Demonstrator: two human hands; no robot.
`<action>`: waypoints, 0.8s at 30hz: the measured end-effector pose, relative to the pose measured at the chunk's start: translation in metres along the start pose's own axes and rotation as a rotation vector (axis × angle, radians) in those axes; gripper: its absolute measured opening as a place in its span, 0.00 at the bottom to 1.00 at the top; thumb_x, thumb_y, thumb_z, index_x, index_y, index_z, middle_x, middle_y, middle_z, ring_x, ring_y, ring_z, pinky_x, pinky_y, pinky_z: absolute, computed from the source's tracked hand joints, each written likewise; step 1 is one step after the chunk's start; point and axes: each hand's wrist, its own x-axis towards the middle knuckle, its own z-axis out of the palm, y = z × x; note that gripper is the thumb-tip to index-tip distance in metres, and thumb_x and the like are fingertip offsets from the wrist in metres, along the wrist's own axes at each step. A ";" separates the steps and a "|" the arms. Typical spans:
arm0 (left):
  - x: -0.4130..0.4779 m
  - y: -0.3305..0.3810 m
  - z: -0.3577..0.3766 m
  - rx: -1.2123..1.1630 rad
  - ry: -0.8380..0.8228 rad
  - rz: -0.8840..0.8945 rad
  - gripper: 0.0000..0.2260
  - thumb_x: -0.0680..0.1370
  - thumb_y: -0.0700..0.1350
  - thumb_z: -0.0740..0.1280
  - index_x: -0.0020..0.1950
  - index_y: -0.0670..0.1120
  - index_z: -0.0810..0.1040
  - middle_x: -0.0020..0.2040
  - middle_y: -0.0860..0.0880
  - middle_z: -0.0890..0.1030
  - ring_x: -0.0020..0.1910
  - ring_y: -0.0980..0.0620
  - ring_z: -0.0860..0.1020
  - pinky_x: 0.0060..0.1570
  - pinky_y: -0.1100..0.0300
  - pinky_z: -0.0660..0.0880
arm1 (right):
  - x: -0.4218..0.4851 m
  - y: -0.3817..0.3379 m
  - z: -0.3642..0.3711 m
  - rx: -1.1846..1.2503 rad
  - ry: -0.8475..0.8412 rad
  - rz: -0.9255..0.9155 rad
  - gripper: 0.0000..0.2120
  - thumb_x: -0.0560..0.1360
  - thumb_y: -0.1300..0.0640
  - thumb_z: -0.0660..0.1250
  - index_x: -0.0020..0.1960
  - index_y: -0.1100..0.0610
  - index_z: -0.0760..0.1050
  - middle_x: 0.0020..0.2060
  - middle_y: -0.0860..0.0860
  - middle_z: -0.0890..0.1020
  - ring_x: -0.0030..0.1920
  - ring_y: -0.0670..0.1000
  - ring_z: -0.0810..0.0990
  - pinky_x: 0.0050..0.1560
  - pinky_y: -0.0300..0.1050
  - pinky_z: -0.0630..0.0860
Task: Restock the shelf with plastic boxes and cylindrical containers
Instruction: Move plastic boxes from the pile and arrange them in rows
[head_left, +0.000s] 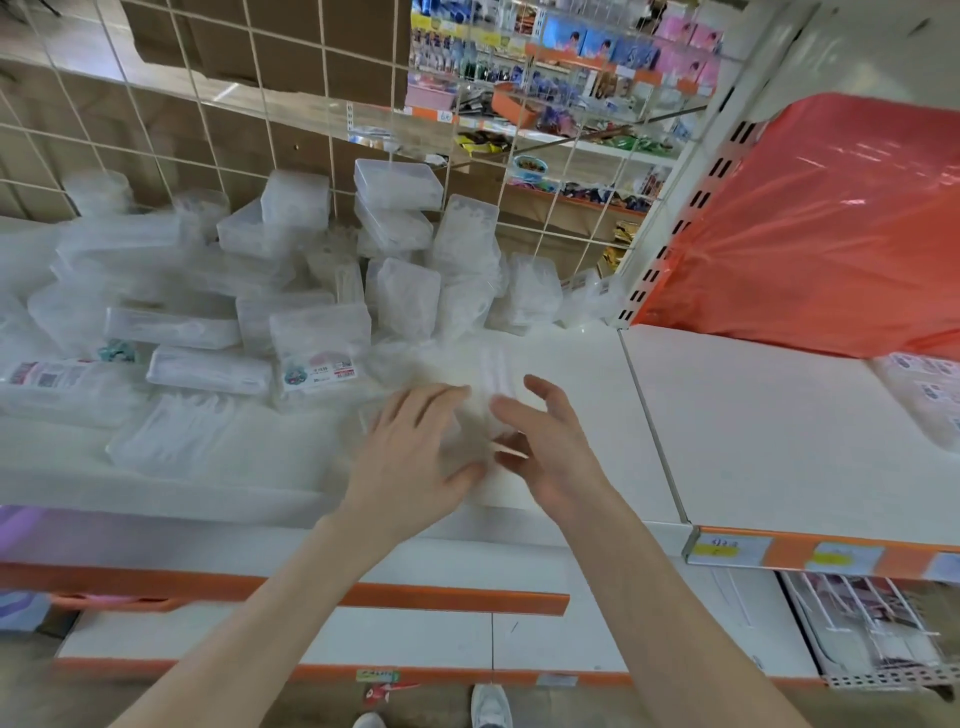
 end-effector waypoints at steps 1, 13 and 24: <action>0.000 0.005 0.003 -0.047 -0.008 0.002 0.28 0.65 0.48 0.74 0.63 0.41 0.74 0.59 0.45 0.77 0.59 0.41 0.74 0.56 0.53 0.68 | -0.002 -0.003 0.002 0.076 -0.059 0.044 0.26 0.72 0.59 0.69 0.64 0.48 0.61 0.44 0.51 0.78 0.41 0.51 0.79 0.40 0.43 0.73; 0.011 0.001 -0.021 -0.554 0.135 -0.369 0.04 0.74 0.48 0.66 0.43 0.54 0.71 0.38 0.54 0.79 0.36 0.56 0.77 0.37 0.65 0.72 | -0.004 -0.003 -0.009 -0.317 -0.043 -0.233 0.25 0.74 0.52 0.67 0.69 0.50 0.64 0.57 0.48 0.75 0.52 0.46 0.76 0.47 0.36 0.71; 0.011 -0.008 -0.039 -0.751 -0.165 -0.411 0.09 0.78 0.40 0.61 0.47 0.54 0.76 0.35 0.60 0.83 0.33 0.61 0.77 0.35 0.69 0.72 | -0.005 0.007 -0.007 -0.950 -0.214 -0.825 0.36 0.64 0.61 0.76 0.69 0.57 0.65 0.66 0.53 0.67 0.64 0.52 0.66 0.60 0.25 0.58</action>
